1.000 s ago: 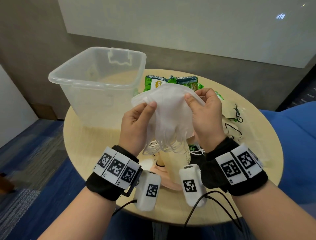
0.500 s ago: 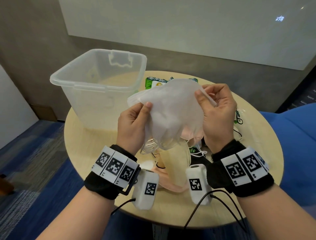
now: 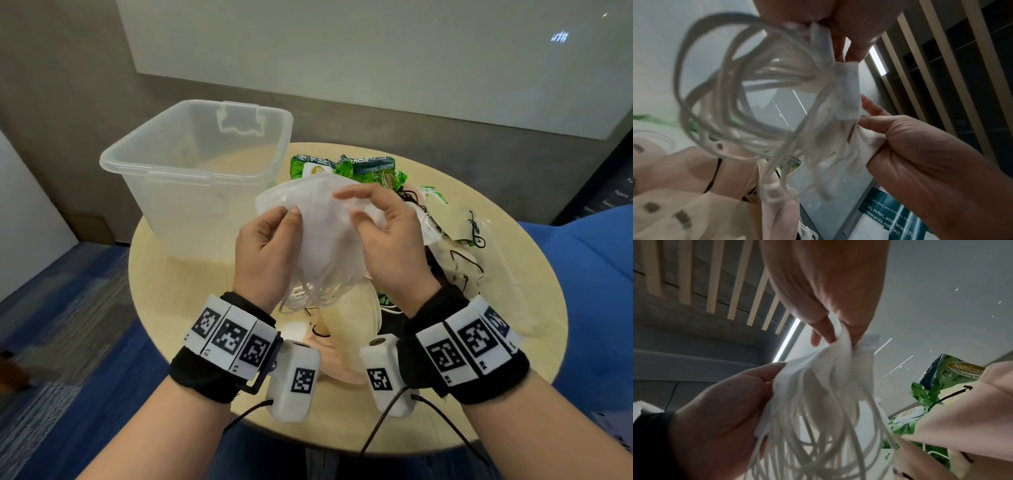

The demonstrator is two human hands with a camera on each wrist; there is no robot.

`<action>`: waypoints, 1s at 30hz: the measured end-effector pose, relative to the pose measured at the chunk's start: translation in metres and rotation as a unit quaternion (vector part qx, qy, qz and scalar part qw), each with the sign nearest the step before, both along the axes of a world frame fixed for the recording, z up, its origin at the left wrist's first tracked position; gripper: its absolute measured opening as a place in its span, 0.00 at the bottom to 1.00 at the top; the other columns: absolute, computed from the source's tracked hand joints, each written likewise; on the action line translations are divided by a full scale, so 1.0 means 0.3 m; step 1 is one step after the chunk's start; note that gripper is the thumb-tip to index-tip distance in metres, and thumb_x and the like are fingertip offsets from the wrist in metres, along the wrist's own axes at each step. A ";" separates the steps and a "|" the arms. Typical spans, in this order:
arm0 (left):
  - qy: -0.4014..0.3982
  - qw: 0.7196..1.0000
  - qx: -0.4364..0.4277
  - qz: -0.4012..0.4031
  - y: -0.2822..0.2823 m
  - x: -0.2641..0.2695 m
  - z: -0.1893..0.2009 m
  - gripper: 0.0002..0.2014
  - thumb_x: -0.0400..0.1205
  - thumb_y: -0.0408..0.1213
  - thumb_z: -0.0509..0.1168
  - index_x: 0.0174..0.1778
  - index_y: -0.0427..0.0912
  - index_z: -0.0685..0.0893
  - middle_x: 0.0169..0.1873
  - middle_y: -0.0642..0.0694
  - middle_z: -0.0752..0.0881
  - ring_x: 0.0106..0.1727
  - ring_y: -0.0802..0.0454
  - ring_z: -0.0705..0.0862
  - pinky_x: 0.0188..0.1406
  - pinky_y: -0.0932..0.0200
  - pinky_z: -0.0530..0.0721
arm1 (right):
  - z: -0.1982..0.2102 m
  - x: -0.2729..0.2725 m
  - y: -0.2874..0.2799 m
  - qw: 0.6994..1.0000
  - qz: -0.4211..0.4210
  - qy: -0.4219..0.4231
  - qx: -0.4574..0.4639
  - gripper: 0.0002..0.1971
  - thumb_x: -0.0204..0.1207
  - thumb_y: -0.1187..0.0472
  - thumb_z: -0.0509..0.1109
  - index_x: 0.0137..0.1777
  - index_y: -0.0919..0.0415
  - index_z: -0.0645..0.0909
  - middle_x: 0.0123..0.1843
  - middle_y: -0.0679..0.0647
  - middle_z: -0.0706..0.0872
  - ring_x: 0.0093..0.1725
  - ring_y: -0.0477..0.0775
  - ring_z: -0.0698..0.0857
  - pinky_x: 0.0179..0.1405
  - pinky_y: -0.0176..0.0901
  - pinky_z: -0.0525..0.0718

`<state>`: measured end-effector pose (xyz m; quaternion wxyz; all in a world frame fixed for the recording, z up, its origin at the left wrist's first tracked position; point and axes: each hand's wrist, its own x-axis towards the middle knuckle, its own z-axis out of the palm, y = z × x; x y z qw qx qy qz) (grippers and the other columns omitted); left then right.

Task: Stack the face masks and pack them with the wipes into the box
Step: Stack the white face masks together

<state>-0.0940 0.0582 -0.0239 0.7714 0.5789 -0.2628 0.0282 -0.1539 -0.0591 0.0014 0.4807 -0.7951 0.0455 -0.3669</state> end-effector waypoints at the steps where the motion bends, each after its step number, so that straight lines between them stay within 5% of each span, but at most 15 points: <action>1: -0.004 1.000 0.001 0.007 0.000 -0.002 0.004 0.22 0.76 0.42 0.61 0.31 0.20 0.74 0.30 0.41 0.69 0.31 0.52 0.65 0.28 0.59 0.63 | 0.003 0.001 0.004 1.000 -0.009 0.006 -0.015 0.22 0.74 0.73 0.62 0.43 0.39 0.81 0.52 0.49 0.86 0.56 0.41 0.81 0.61 0.30 0.73; 7: -0.002 1.000 0.011 0.019 0.003 0.007 0.006 0.24 0.72 0.44 0.61 0.29 0.21 0.72 0.28 0.41 0.68 0.30 0.52 0.64 0.28 0.59 0.61 | 0.029 -0.005 -0.005 0.997 0.010 0.053 -0.051 0.21 0.75 0.77 0.61 0.40 0.49 0.85 0.44 0.51 0.76 0.47 0.43 0.78 0.51 0.25 0.74; 11: 0.005 1.000 0.013 0.021 0.006 0.007 0.011 0.13 0.73 0.36 0.59 0.26 0.31 0.73 0.25 0.43 0.68 0.28 0.56 0.66 0.27 0.61 0.65 | 0.033 -0.002 -0.022 0.994 0.018 0.082 -0.070 0.23 0.77 0.76 0.62 0.39 0.44 0.84 0.42 0.46 0.74 0.47 0.44 0.78 0.55 0.36 0.75; 15: 0.036 0.999 -0.018 0.007 0.005 -0.003 0.018 0.15 0.76 0.39 0.58 0.28 0.32 0.76 0.28 0.42 0.71 0.31 0.53 0.70 0.29 0.62 0.69 | 0.034 0.000 -0.020 0.992 0.017 0.087 -0.090 0.18 0.77 0.74 0.63 0.43 0.49 0.86 0.42 0.45 0.74 0.47 0.44 0.78 0.56 0.35 0.75; 18: 0.028 0.999 -0.017 -0.016 0.005 -0.002 0.014 0.13 0.73 0.45 0.68 0.28 0.39 0.83 0.26 0.47 0.79 0.30 0.56 0.74 0.32 0.63 0.75 | 0.035 -0.003 -0.012 0.991 0.012 0.079 -0.105 0.13 0.75 0.71 0.68 0.44 0.51 0.87 0.42 0.48 0.75 0.47 0.45 0.78 0.55 0.32 0.75; 20: 0.008 1.000 0.015 -0.015 0.005 0.005 0.006 0.19 0.66 0.47 0.74 0.37 0.31 0.85 0.33 0.38 0.85 0.36 0.52 0.79 0.40 0.51 0.83 | 0.031 -0.004 -0.009 0.990 -0.002 0.071 -0.120 0.10 0.71 0.69 0.72 0.45 0.52 0.86 0.45 0.51 0.75 0.49 0.46 0.78 0.57 0.33 0.75; 22: 0.000 0.999 0.032 -0.005 0.008 0.018 -0.004 0.16 0.66 0.44 0.74 0.43 0.36 0.87 0.40 0.39 0.89 0.42 0.49 0.84 0.47 0.42 0.85 | 0.030 -0.004 -0.016 0.988 -0.031 0.060 -0.137 0.10 0.68 0.64 0.74 0.49 0.54 0.84 0.52 0.54 0.74 0.55 0.51 0.76 0.61 0.41 0.74; 25: -0.017 0.999 0.039 -0.008 0.014 0.023 -0.006 0.13 0.66 0.42 0.73 0.46 0.50 0.86 0.44 0.51 0.89 0.48 0.49 0.86 0.52 0.45 0.85 | 0.042 -0.007 -0.032 0.983 -0.048 0.069 -0.162 0.18 0.67 0.55 0.71 0.59 0.50 0.79 0.59 0.51 0.76 0.60 0.55 0.76 0.61 0.57 0.74; 30: -0.044 0.998 0.045 -0.016 0.012 0.020 -0.003 0.15 0.68 0.36 0.74 0.48 0.52 0.82 0.45 0.52 0.86 0.48 0.52 0.84 0.52 0.48 0.84 | 0.059 -0.005 -0.050 0.975 -0.041 0.100 -0.192 0.17 0.67 0.48 0.69 0.55 0.50 0.83 0.51 0.48 0.83 0.56 0.57 0.79 0.57 0.57 0.73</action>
